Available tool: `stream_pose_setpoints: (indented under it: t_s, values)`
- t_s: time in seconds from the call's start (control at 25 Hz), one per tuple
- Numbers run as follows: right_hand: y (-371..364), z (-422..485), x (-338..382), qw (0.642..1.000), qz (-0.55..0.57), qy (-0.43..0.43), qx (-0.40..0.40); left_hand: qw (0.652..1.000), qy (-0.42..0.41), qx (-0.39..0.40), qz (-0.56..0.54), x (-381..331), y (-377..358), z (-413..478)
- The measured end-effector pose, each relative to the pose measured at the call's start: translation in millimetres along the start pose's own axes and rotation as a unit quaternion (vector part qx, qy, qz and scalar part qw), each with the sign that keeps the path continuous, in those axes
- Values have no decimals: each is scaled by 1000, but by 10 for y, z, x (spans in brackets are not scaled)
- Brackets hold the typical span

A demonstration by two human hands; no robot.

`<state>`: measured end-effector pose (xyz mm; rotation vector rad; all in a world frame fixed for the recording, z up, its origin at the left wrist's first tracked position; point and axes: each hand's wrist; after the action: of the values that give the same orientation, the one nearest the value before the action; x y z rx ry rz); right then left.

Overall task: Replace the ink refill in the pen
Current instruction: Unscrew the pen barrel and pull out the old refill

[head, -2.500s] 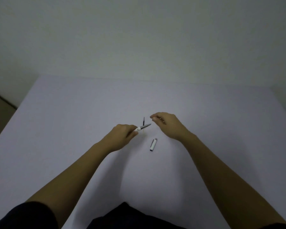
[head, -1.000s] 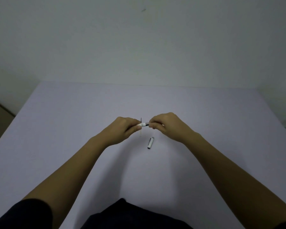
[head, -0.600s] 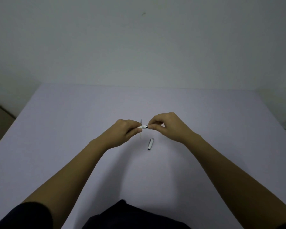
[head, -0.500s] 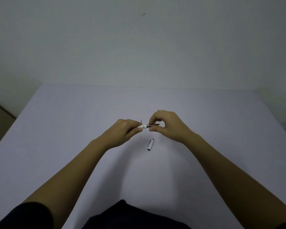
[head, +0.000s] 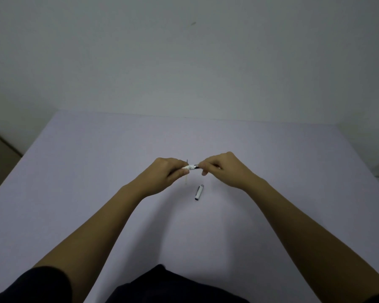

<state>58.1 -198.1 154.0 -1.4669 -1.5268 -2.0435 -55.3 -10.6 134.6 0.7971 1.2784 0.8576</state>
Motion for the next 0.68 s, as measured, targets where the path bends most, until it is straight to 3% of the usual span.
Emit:
stream_pose_setpoints:
  t_s: [0.16, 0.32, 0.52, 0.68]
  values:
    - [-56, -4, 12, 997, 18, 58, -44, 1000, 17, -3, -12, -4, -33, -32]
    - [-22, 7, 23, 994, 82, 7, -71, 1000, 13, -10, -18, -3, -3, -8]
    - [-25, 7, 71, 988, 119, 46, -83, 998, 33, -23, -50, -2, -29, -9]
    - [0, 20, 64, 993, 93, 1, -74, 998, 36, -20, -48, 3, -46, 2]
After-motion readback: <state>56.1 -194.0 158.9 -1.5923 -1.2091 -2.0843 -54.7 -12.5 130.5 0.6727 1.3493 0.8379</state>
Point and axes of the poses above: each hand's wrist, its own z-axis towards the middle knuckle, its own y-axis out of the back of the hand, x = y × z, and after that the axes turned 9 degrees about z, right-handed
